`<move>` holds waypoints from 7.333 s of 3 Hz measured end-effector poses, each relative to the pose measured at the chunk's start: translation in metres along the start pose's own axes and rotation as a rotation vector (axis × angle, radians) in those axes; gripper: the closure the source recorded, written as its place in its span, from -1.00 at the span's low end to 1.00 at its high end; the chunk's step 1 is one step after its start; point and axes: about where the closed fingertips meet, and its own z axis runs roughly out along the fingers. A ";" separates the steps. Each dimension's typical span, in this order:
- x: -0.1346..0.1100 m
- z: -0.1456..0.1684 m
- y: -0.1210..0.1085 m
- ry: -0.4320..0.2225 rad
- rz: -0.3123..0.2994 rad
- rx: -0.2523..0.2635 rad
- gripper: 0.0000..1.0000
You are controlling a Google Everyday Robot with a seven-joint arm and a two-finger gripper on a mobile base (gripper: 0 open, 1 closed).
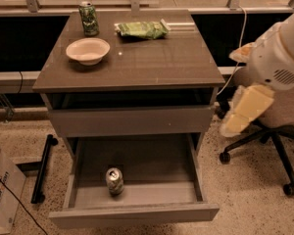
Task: Pick 7up can from middle drawer and place on counter
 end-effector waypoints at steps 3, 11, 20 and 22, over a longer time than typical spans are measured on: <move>-0.028 0.097 0.002 -0.228 0.022 -0.035 -1.00; -0.017 0.358 0.077 -0.436 0.128 -0.273 -1.00; -0.024 0.617 0.162 -0.378 0.221 -0.718 -1.00; -0.025 0.617 0.163 -0.378 0.221 -0.718 -1.00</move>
Offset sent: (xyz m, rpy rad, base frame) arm 0.0618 0.0736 -0.1071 0.3022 -0.0329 0.0724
